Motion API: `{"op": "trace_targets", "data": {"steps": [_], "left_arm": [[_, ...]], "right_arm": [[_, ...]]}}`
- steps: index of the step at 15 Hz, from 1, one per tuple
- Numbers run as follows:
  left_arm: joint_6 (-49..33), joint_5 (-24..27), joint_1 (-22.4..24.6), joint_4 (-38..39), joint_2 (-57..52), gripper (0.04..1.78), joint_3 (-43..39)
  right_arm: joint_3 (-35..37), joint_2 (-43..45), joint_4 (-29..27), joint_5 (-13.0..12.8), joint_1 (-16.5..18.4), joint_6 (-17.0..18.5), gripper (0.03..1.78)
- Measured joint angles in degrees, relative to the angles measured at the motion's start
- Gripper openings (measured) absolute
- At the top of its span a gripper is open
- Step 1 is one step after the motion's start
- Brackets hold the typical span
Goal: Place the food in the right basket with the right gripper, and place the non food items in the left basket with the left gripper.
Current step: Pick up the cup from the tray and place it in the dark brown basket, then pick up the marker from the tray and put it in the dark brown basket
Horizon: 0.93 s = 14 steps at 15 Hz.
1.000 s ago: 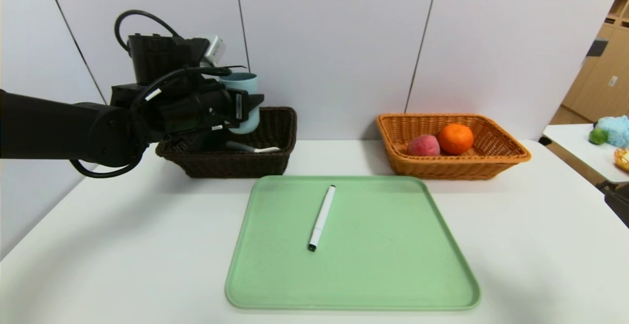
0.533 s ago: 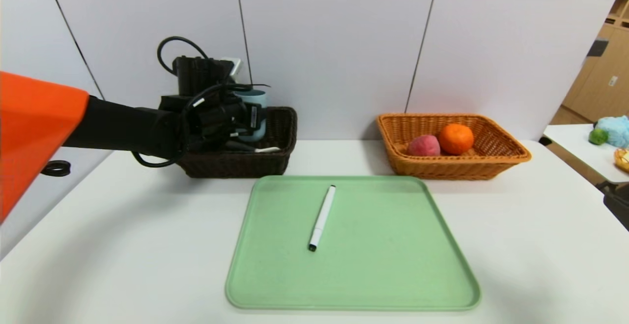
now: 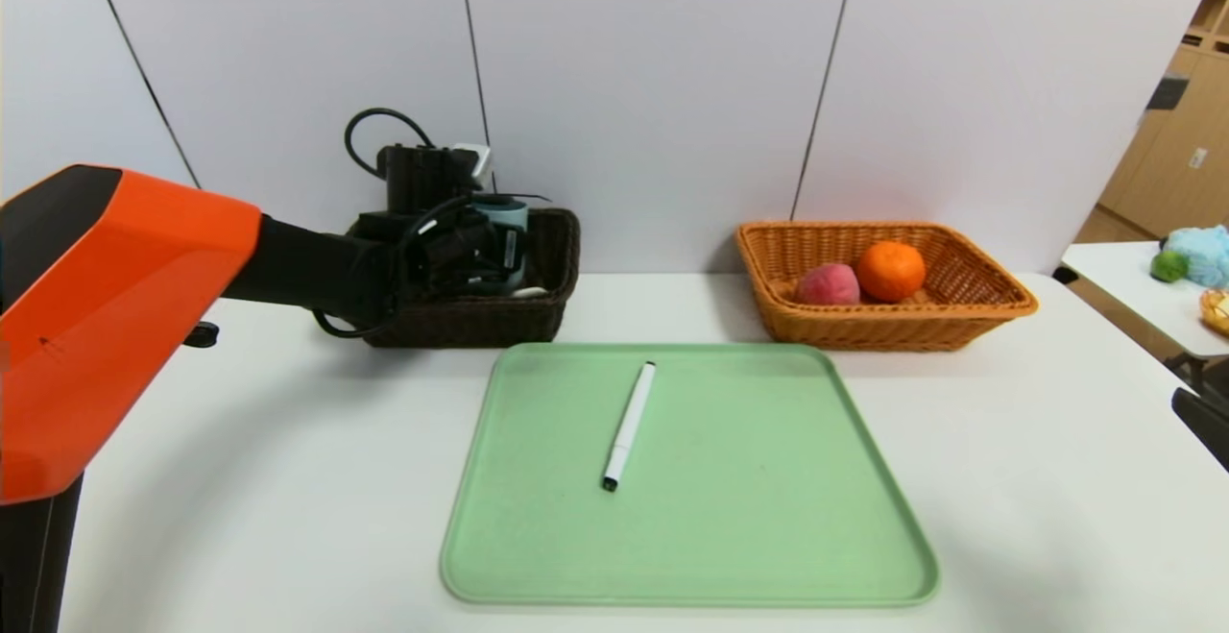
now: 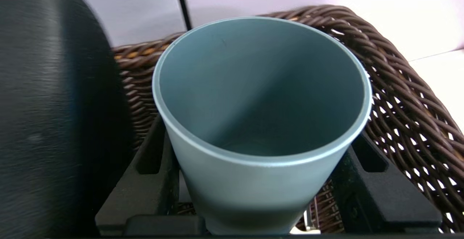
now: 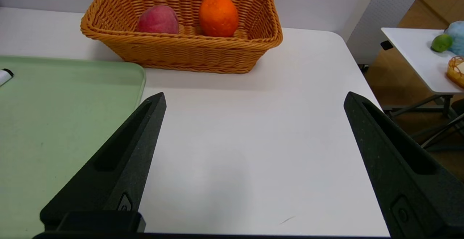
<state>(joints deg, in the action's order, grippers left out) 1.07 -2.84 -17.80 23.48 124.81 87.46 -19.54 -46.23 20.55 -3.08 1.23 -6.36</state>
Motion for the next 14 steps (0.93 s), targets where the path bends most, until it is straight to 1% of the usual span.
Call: {"op": "trace_targets", "data": {"steps": [3,5,6,10,14], "left_arm": [[-0.1,-0.1,0.2,0.2,0.4,1.30,0.3],[-0.3,-0.1,0.1,2.8,0.6,1.39,0.8],[-0.1,-0.1,0.1,4.4,0.7,1.43,0.8],[-0.8,0.2,0.1,4.6,-0.8,1.54,0.7],[-4.5,0.5,-0.2,4.3,-8.7,1.61,-1.7]], "right_arm": [[0.2,-0.1,0.0,0.3,0.0,0.0,1.69],[0.2,-0.2,0.0,0.3,0.0,0.0,1.69],[0.2,-0.2,0.0,0.3,0.0,0.0,1.69],[0.3,-0.3,0.0,0.3,0.0,0.0,1.69],[-0.5,-1.0,0.6,0.4,0.0,0.0,1.69]]}}
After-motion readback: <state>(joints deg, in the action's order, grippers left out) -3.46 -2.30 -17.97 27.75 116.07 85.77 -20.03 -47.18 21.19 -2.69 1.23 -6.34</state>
